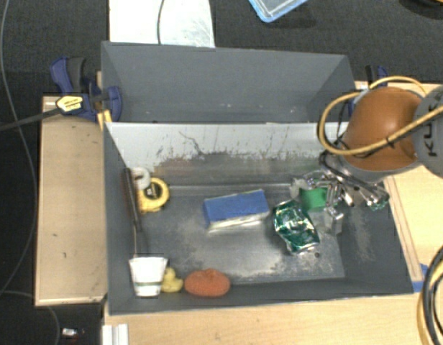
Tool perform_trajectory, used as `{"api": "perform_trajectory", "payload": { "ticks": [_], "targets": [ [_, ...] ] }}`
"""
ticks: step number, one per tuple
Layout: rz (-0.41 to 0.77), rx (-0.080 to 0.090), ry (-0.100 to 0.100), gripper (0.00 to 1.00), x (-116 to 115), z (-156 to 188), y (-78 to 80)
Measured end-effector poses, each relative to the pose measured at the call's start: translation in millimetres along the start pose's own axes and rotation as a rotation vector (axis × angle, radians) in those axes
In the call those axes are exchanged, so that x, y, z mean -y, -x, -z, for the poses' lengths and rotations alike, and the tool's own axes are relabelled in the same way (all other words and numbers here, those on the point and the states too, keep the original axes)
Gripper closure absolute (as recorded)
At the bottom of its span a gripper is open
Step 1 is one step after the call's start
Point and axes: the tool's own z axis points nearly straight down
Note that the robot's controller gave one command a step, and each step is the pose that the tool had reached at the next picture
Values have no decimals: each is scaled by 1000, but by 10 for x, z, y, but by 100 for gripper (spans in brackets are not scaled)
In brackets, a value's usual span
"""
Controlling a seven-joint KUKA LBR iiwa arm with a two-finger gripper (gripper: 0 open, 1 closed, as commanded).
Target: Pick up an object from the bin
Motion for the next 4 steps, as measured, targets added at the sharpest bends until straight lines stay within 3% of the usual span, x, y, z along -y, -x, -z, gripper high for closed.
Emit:
{"api": "perform_trajectory", "payload": {
  "ticks": [1,2,3,4],
  "targets": [
    [121,6,-3,0,133,-393,66],
    [186,9,-5,0,75,-360,121],
    [-17,10,-5,100,-146,-371,236],
    [-17,10,-5,0,-146,-371,236]
  ]
}}
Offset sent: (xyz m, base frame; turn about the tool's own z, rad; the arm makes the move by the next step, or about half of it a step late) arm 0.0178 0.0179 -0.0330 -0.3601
